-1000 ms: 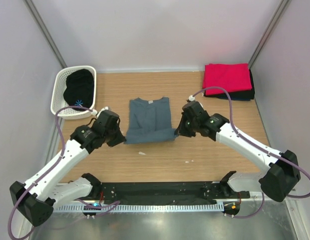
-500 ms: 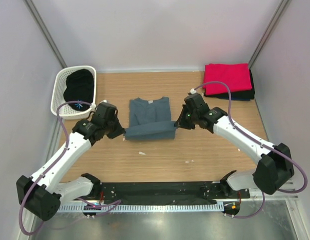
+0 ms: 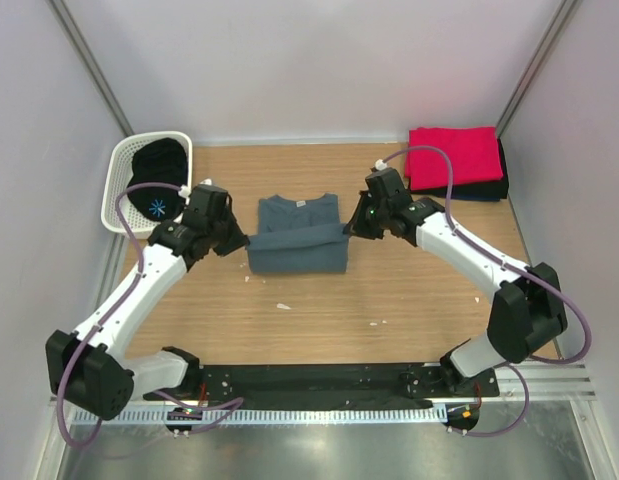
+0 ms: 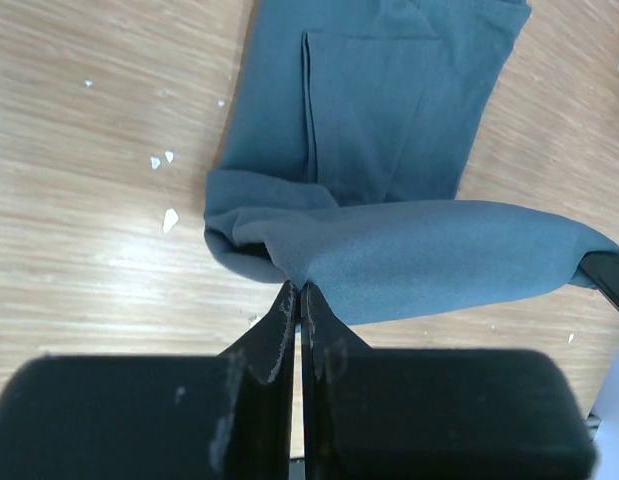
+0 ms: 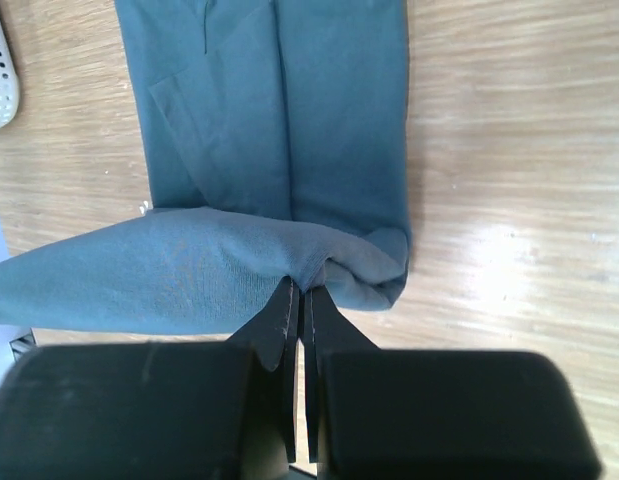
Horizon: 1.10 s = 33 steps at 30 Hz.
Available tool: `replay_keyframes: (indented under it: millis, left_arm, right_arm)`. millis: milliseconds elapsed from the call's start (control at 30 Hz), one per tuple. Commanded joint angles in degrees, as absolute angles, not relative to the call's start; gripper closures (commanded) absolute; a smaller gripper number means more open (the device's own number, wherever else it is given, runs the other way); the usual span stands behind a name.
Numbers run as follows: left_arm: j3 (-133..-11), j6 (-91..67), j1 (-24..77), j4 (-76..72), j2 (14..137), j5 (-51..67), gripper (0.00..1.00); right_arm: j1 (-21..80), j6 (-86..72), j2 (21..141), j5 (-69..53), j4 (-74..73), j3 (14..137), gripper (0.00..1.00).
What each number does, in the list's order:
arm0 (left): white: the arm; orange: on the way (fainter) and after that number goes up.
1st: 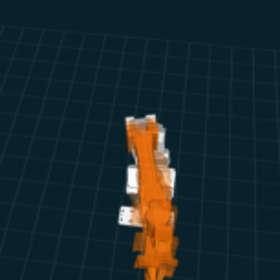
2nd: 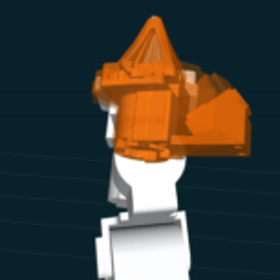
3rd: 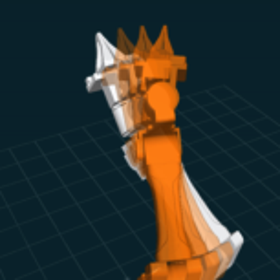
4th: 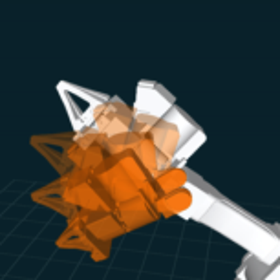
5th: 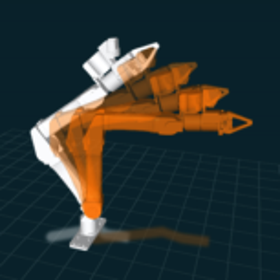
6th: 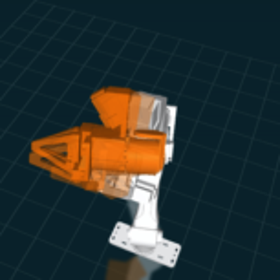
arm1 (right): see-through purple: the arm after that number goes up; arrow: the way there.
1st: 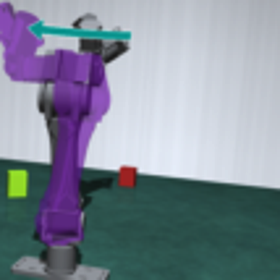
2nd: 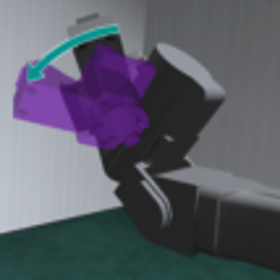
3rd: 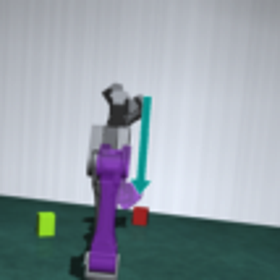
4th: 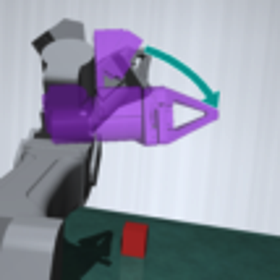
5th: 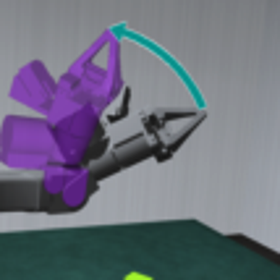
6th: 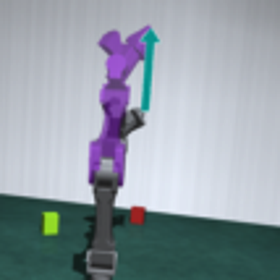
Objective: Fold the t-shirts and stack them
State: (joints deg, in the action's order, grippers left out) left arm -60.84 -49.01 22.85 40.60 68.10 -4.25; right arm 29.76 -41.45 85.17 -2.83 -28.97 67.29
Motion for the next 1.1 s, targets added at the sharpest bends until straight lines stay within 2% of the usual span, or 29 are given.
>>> replay_keyframes:
  millis: [0, 333, 567, 1067]
  left_arm:
    - [-62.5, -46.8, 21.1, 35.0, 70.5, -3.7, 1.00]
    - [-64.2, -43.9, 16.7, 24.6, 81.9, -2.3, 1.00]
    - [-69.6, -41.6, 15.8, 21.2, 90.1, -1.8, 1.00]
    - [-79.0, -39.8, 14.2, 17.1, 103.8, -2.3, 1.00]
  right_arm:
    - [28.6, -38.3, 88.1, -3.7, -25.1, 70.7, 0.99]
    - [25.6, -34.5, 100.0, -6.9, -21.5, 77.3, 0.99]
    - [23.4, -31.9, 110.6, -9.9, -22.8, 88.2, 0.99]
    - [20.2, -32.7, 120.9, -14.9, -18.2, 96.7, 0.99]
